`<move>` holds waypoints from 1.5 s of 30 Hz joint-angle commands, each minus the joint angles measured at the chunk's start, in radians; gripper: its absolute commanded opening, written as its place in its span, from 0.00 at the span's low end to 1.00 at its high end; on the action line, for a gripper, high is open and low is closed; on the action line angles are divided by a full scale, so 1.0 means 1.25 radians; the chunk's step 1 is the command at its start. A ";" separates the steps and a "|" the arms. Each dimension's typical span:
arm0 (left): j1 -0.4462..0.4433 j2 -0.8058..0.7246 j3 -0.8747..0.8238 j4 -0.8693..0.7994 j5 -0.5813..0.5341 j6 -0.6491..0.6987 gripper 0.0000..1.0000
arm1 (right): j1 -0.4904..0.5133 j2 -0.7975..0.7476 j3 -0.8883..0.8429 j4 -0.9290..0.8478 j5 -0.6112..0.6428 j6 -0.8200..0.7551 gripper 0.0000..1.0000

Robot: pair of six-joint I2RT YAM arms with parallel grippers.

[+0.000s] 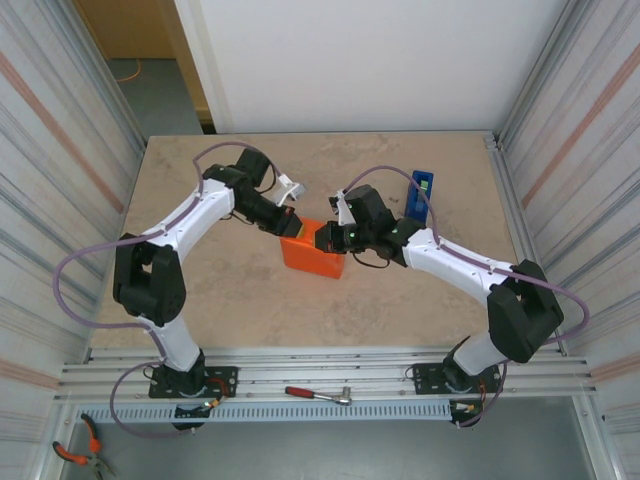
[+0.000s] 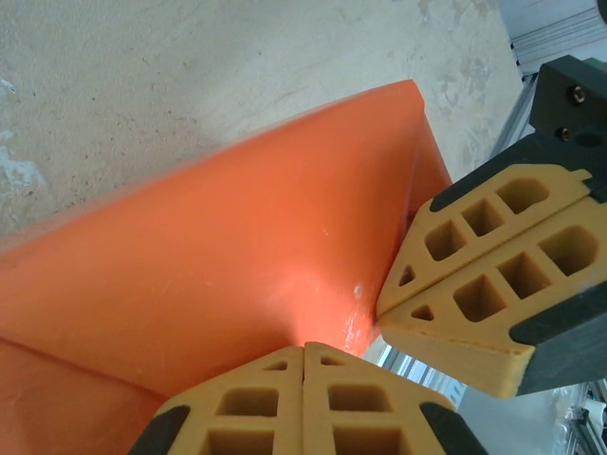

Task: Wrap the gift box in paper
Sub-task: Fold the wrapping paper for the gift box, then adjust the gift box at the center of the table.

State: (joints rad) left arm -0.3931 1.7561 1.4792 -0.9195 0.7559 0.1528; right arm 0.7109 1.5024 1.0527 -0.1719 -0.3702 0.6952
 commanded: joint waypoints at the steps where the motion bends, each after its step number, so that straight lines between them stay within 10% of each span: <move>1: -0.001 0.010 -0.017 0.002 -0.016 0.009 0.00 | -0.014 -0.019 0.004 -0.088 0.020 -0.022 0.00; 22: -0.001 0.005 -0.050 0.037 -0.028 -0.008 0.00 | 0.132 -0.081 -0.227 0.084 0.182 0.080 0.00; 45: -0.002 -0.011 -0.094 0.114 -0.043 -0.064 0.00 | -0.033 0.008 -0.161 0.104 0.184 0.022 0.00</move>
State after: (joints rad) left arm -0.3885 1.7332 1.4094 -0.7528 0.7689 0.0875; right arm 0.6903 1.4876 0.8116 -0.0525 -0.1349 0.7479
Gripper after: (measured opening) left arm 0.064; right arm 0.061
